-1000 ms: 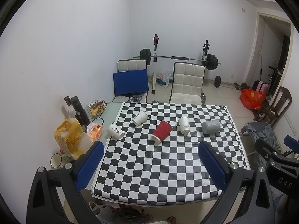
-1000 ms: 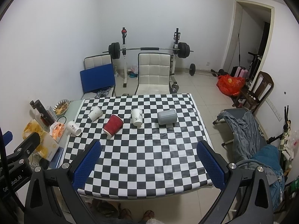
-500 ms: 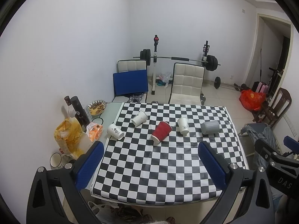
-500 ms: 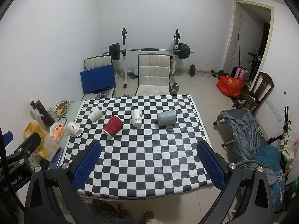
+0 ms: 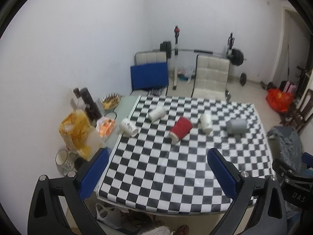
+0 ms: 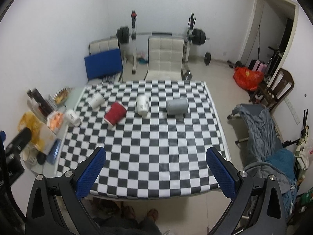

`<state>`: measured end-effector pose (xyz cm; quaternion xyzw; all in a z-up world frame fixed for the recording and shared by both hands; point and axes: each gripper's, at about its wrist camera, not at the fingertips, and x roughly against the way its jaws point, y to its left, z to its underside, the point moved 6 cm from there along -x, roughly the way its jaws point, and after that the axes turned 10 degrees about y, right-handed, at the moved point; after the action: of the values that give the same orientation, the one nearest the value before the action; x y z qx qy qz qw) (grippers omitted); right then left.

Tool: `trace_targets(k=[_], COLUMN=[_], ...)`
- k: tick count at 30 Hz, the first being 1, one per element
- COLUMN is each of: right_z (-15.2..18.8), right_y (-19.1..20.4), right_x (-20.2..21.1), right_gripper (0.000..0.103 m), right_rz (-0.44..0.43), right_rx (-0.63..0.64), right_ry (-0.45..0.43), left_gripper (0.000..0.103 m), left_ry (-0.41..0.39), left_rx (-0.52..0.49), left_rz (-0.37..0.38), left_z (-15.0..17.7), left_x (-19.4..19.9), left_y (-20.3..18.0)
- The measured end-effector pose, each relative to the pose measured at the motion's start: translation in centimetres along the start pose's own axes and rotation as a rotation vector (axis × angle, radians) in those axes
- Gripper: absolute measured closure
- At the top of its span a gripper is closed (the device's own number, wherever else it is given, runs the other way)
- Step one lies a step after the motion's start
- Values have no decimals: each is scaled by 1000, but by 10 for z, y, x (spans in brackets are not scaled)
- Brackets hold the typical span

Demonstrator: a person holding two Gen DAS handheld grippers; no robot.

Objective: Flip cup upright
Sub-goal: 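Move the left gripper to the red cup lying on its side and grasp it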

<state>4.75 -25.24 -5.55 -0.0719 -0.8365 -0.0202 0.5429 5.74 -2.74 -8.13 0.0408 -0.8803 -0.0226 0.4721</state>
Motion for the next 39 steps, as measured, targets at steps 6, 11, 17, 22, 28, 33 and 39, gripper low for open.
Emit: trace_targets(k=[6, 11, 17, 22, 28, 33, 39], right_z=[15, 16, 3, -19, -51, -78, -99], right_y=[-10, -3, 12, 27, 41, 47, 44], right_x=[-87, -147, -199, -242, -306, -356, -400], right_gripper=[0, 0, 0, 0, 0, 0, 0], right_rz=[-7, -10, -14, -17, -10, 4, 28], right_rx=[0, 21, 19, 3, -41, -66, -94], right_ry=[92, 148, 196, 249, 335, 393, 456], left_gripper=[0, 0, 0, 0, 0, 0, 0], left_ry=[78, 134, 196, 240, 275, 314, 367], left_rx=[-15, -37, -87, -143, -228, -306, -414], left_rz=[-54, -90, -104, -85, -74, -67, -36], left_z=[19, 21, 8, -16, -52, -73, -91], left_x=[-55, -96, -147, -195, -255, -305, -356], left_y=[-9, -11, -20, -28, -43, -56, -77])
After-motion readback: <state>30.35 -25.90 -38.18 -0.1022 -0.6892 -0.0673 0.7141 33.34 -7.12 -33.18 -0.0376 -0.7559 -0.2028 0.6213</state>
